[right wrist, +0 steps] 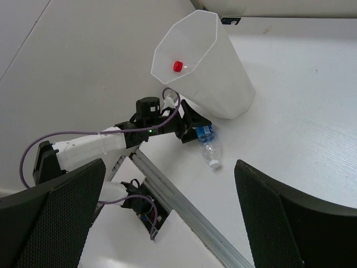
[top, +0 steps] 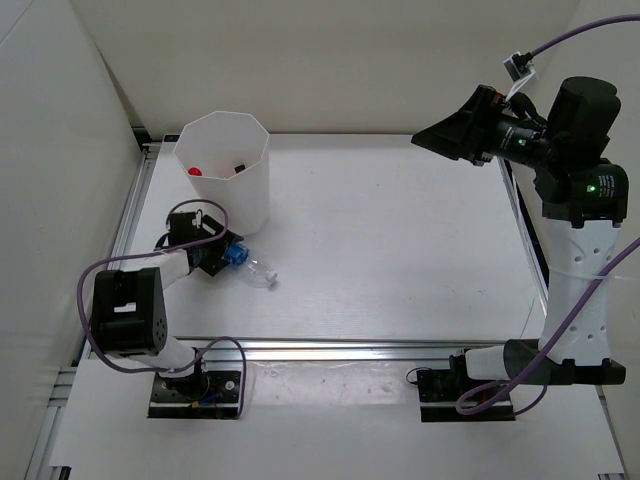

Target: Put the plastic bottles in the bin

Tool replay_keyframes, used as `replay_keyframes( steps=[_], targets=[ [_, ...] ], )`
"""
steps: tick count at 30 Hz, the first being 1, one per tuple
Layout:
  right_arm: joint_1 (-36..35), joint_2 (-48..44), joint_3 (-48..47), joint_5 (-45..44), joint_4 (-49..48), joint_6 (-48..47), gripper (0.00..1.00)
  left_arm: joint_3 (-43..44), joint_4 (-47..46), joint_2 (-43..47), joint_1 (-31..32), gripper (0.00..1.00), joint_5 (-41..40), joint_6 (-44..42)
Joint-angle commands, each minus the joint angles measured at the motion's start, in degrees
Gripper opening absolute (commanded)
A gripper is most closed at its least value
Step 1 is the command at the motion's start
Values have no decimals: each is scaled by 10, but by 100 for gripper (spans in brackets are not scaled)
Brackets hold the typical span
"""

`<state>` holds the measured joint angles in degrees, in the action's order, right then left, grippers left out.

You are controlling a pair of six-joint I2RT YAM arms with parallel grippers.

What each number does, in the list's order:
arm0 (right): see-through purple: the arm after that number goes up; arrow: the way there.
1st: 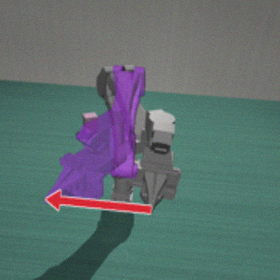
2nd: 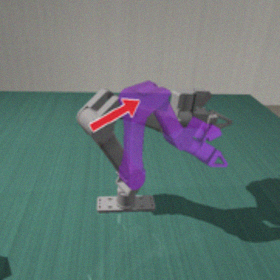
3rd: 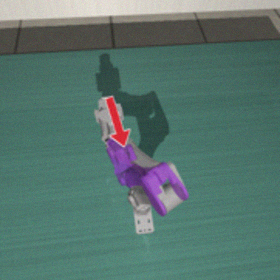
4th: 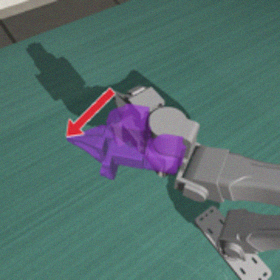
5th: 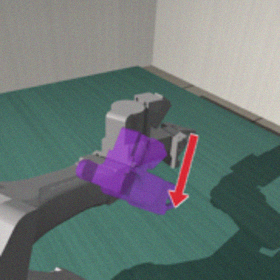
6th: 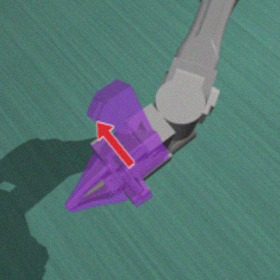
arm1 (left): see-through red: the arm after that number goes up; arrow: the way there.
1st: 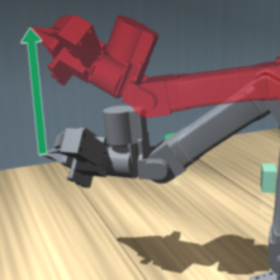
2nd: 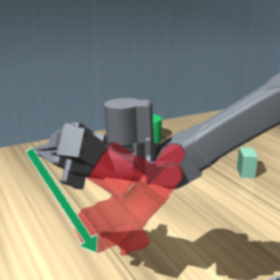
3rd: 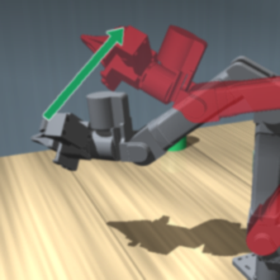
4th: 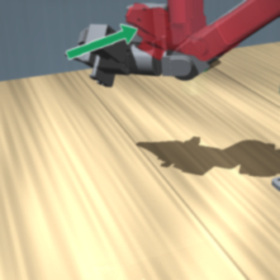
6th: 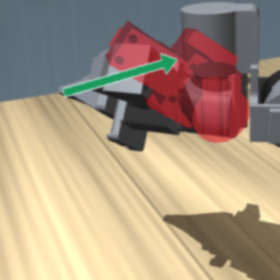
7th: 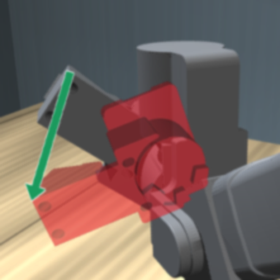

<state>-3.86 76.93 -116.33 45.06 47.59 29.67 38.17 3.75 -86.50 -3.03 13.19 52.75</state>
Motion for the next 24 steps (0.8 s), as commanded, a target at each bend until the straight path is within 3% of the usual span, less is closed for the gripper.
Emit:
replay_keyframes(
  steps=[1, 4, 5, 11, 14, 15, 16, 18, 20, 22, 24],
  targets=[
    [2, -6, 5, -8, 7, -15, 100, 2, 11, -21, 4, 87, 8, -6],
    [2, -6, 5, -8, 7, -15, 100, -5, 11, -21, 4, 74, 20, -12],
    [2, -6, 5, -8, 7, -15, 100, -13, 11, -16, 4, 60, 20, -12],
    [2, 5, -2, -8, 7, -9, 100, -104, 11, 75, 9, 54, 52, 15],
    [2, 18, -14, -8, 1, -4, 100, -178, 38, 226, 15, 51, 68, 57],
    [2, 18, -14, -8, 1, -4, 100, -187, 59, 325, 23, 50, 68, 78],
    [2, 18, -14, -2, 1, 1, 100, -187, 127, 377, 31, 50, 43, 84],
    [2, 30, -14, 4, -4, 7, 100, -141, 202, 501, 36, 52, 11, 76],
    [2, 35, -14, 18, -9, 14, 100, -33, 289, 543, 36, 54, -43, 61],
    [2, 48, -21, 18, -15, 26, 100, 60, 322, 525, 36, 54, -87, 11],
    [2, 56, -27, 26, -22, 35, 100, 216, 342, 473, 36, 53, -111, -60]
  ],
)
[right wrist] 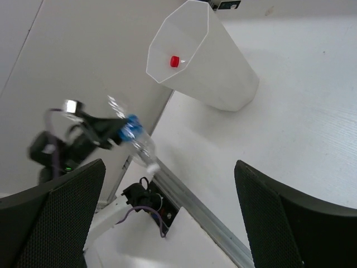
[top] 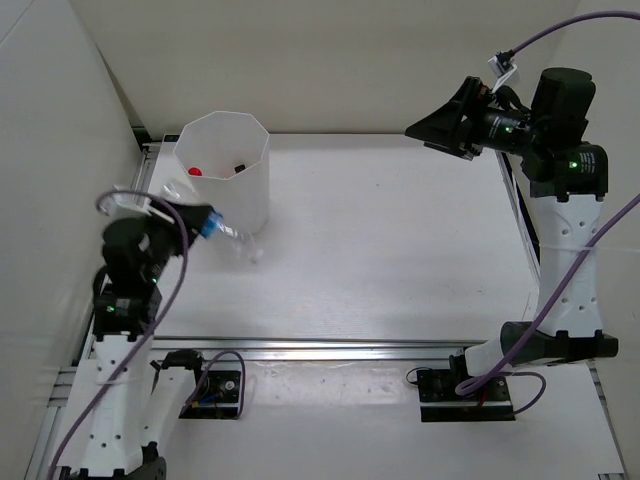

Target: Put the plastic bottles in the bin

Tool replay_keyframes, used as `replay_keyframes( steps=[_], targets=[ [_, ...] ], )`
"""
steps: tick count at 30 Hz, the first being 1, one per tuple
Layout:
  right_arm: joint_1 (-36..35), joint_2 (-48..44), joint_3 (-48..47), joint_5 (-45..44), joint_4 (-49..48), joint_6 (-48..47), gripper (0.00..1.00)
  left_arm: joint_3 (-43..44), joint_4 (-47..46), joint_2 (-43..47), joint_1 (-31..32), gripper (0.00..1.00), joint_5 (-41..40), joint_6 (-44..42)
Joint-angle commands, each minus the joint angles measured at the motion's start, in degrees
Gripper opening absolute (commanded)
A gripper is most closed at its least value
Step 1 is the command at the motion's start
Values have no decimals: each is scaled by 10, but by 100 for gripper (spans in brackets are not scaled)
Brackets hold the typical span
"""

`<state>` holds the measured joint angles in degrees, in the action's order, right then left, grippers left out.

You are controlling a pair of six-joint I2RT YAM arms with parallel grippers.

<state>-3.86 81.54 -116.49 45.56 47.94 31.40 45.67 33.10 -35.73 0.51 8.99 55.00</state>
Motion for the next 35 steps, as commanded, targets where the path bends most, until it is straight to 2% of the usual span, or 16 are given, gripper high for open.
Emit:
replay_keyframes(
  steps=[1, 2, 8, 11, 12, 13, 16, 18, 21, 23, 24, 25, 27, 29, 32, 35],
  targets=[
    [2, 16, -25, 36, -37, 26, 100, 194, 49, -99, 1, 53, -91, -107],
    [2, 16, -25, 37, -37, 26, 100, 302, 49, -135, 1, 53, -106, -130],
    [2, 28, -37, 53, -53, 45, 100, 618, 43, -405, 13, 54, -193, -258],
    [2, 21, -42, 53, -53, 45, 100, 669, 43, -494, 31, 65, -263, -298],
    [2, 15, -42, 46, -53, 45, 100, 683, 43, -510, 31, 75, -271, -298],
    [2, 7, -42, 46, -53, 38, 100, 683, 43, -522, 38, 100, -286, -293],
    [2, 7, -87, 29, 3, 3, 100, 727, 50, -517, 52, 100, -329, -282],
    [2, 7, -109, 10, 48, -16, 100, 746, 50, -480, 58, 100, -314, -282],
    [2, 7, -110, -63, 85, -14, 100, 673, 50, -386, 63, 100, -275, -282],
    [33, 25, -124, -94, 118, 3, 100, 458, 50, -283, 63, 100, -253, -256],
    [33, 34, -130, -94, 131, 3, 100, 457, 61, -250, 63, 100, -253, -246],
    [46, 45, -138, -100, 149, 3, 100, 363, 72, -219, 63, 100, -253, -236],
    [52, 57, -133, -119, 174, 3, 100, 278, 108, -137, 63, 100, -253, -207],
    [57, 50, -99, -132, 174, -7, 100, 184, 131, -98, 69, 100, -284, -196],
    [57, 15, -16, -159, 161, -12, 100, 102, 141, -52, 69, 100, -358, -187],
    [57, 15, -16, -180, 175, -13, 100, 93, 141, -51, 69, 100, -482, -172]
  ],
)
